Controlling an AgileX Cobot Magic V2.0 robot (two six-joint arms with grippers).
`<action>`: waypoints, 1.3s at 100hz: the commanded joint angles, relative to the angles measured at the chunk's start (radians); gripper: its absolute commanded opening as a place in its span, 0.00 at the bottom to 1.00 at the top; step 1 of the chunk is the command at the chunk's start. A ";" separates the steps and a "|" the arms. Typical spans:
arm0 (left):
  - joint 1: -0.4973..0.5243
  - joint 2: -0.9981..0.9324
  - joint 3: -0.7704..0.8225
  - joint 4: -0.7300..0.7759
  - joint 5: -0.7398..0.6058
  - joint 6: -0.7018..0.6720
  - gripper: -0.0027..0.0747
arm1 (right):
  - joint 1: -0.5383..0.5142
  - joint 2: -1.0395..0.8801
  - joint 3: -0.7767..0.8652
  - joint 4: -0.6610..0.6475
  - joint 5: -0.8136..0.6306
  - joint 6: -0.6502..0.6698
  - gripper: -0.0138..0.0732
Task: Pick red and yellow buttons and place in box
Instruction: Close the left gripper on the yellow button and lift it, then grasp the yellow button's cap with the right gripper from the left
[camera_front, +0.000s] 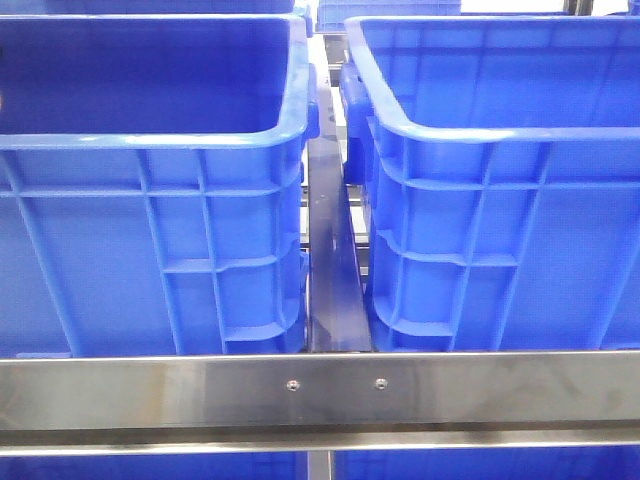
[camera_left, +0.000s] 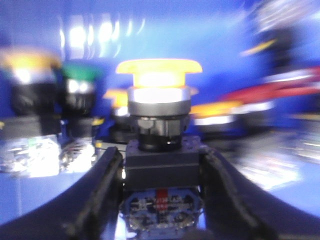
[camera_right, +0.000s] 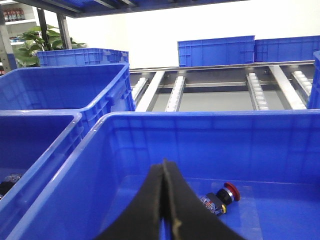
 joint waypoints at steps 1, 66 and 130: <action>-0.043 -0.111 -0.027 -0.008 -0.014 -0.006 0.11 | 0.002 0.003 -0.026 0.011 -0.018 -0.008 0.08; -0.373 -0.642 0.090 -0.024 0.091 -0.006 0.11 | 0.002 0.003 -0.026 0.011 -0.018 -0.008 0.08; -0.398 -0.728 0.103 -0.028 0.160 -0.006 0.11 | 0.002 0.010 -0.031 0.090 0.116 -0.008 0.80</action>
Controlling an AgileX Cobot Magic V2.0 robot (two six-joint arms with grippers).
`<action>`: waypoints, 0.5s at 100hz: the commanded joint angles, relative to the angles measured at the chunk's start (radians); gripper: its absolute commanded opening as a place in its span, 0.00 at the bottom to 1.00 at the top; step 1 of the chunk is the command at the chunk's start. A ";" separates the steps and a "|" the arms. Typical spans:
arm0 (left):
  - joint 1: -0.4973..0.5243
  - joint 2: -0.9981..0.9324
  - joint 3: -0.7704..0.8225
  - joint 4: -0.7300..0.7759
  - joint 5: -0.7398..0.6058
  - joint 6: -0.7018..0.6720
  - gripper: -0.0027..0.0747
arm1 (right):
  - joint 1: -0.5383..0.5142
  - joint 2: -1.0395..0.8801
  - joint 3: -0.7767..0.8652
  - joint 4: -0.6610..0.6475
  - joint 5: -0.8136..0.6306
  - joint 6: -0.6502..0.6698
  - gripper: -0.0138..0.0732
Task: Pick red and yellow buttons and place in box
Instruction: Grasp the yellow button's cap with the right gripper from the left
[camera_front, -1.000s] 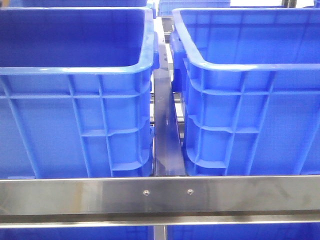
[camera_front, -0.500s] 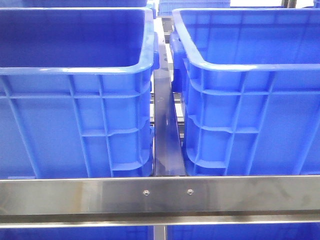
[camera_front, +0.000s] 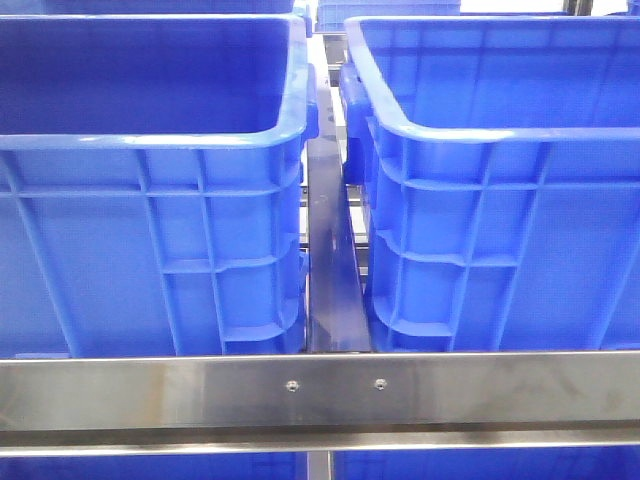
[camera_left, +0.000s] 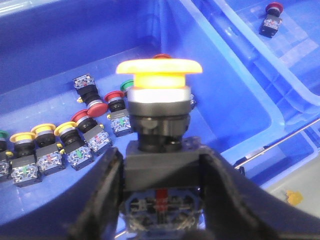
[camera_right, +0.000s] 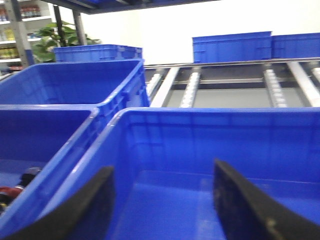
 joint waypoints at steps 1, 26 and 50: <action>-0.009 -0.005 -0.026 -0.010 -0.069 -0.006 0.11 | 0.002 0.012 -0.032 0.074 0.061 -0.008 0.80; -0.009 -0.005 -0.026 -0.010 -0.069 -0.006 0.11 | 0.002 0.195 -0.109 0.311 0.451 0.002 0.80; -0.009 -0.005 -0.026 -0.017 -0.069 -0.006 0.11 | 0.018 0.513 -0.283 0.336 0.824 0.092 0.80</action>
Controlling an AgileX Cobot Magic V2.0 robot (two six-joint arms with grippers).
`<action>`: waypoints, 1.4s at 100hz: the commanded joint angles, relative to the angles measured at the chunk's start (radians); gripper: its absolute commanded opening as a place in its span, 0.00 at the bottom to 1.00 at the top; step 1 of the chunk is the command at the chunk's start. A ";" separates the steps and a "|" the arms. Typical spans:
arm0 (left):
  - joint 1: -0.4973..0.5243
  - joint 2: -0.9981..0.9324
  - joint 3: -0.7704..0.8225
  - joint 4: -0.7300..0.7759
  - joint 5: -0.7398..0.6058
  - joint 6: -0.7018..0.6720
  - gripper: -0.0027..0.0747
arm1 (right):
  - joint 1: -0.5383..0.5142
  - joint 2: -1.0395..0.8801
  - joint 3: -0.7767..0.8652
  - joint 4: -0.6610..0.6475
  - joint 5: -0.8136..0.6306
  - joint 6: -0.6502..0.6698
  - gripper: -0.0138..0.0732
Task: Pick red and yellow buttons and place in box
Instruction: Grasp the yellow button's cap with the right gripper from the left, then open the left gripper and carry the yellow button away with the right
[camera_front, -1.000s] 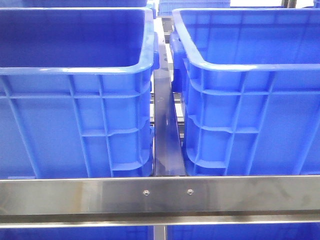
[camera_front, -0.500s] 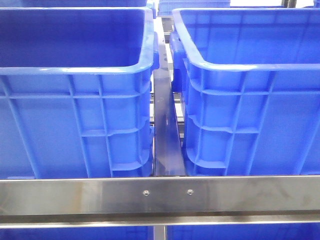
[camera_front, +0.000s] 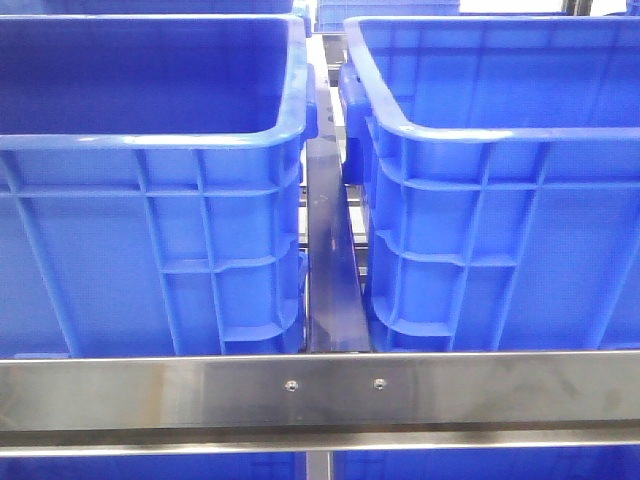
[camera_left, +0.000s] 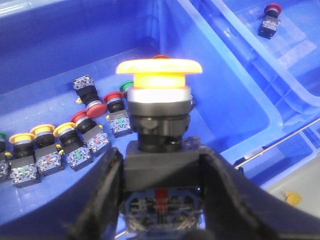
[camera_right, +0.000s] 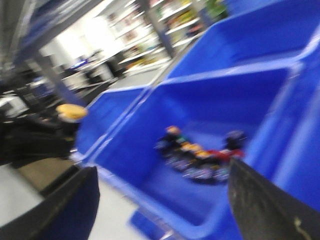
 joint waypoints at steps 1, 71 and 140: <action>-0.009 -0.005 -0.026 -0.017 -0.069 -0.006 0.11 | 0.018 0.113 -0.100 0.072 0.139 0.037 0.80; -0.009 -0.005 -0.026 -0.025 -0.069 -0.006 0.11 | 0.569 0.696 -0.641 0.131 0.018 0.159 0.80; -0.009 -0.005 -0.026 -0.027 -0.069 -0.006 0.11 | 0.698 0.821 -0.839 0.137 -0.059 0.206 0.81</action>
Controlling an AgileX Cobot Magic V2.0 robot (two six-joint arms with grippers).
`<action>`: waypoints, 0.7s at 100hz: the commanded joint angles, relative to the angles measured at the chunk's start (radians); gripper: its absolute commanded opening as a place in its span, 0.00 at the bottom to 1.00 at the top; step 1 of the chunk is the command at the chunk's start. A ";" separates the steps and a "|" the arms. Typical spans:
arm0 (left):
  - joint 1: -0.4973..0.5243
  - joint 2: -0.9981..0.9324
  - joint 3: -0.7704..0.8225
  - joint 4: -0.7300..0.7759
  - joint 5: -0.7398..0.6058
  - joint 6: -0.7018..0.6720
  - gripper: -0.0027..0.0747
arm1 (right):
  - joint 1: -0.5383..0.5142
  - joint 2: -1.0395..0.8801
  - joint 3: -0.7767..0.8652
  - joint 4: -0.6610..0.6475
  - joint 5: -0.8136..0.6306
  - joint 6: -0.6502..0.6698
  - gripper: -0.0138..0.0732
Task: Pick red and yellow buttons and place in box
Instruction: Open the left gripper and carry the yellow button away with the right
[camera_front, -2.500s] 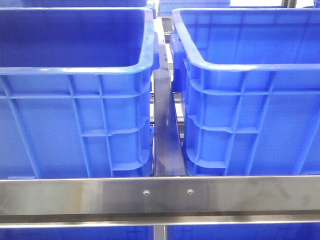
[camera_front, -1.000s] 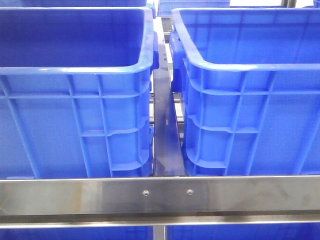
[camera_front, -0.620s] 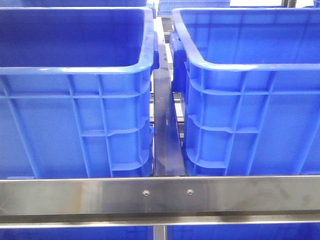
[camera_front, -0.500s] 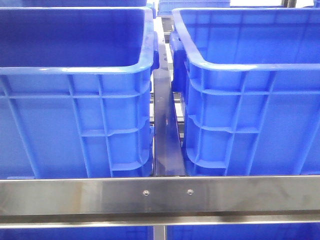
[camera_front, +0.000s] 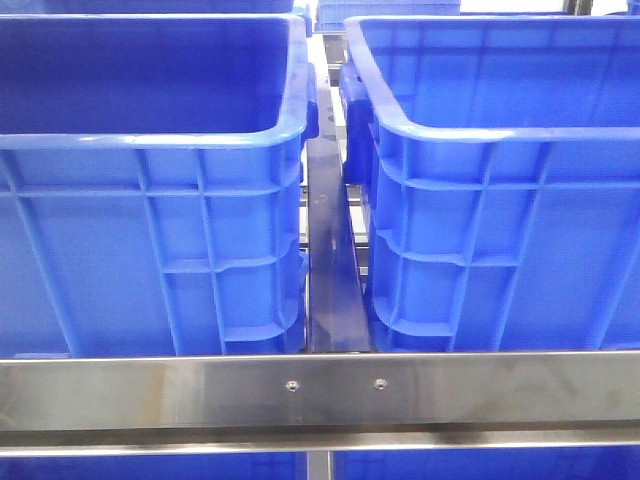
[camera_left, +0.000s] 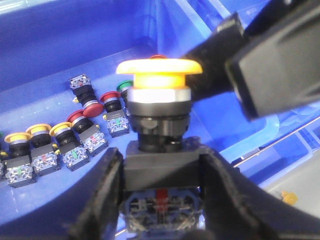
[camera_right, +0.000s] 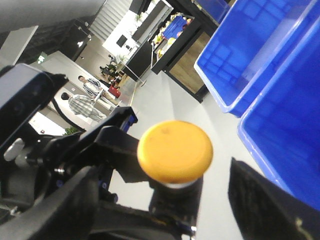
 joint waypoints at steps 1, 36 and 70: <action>-0.009 -0.005 -0.026 -0.013 -0.069 -0.006 0.11 | 0.001 -0.043 -0.043 0.079 0.008 -0.002 0.81; -0.009 -0.005 -0.026 -0.015 -0.069 -0.006 0.11 | 0.001 -0.042 -0.044 0.079 -0.027 0.000 0.81; -0.009 -0.005 -0.026 -0.015 -0.069 -0.006 0.11 | 0.009 0.010 -0.090 0.079 0.014 0.017 0.81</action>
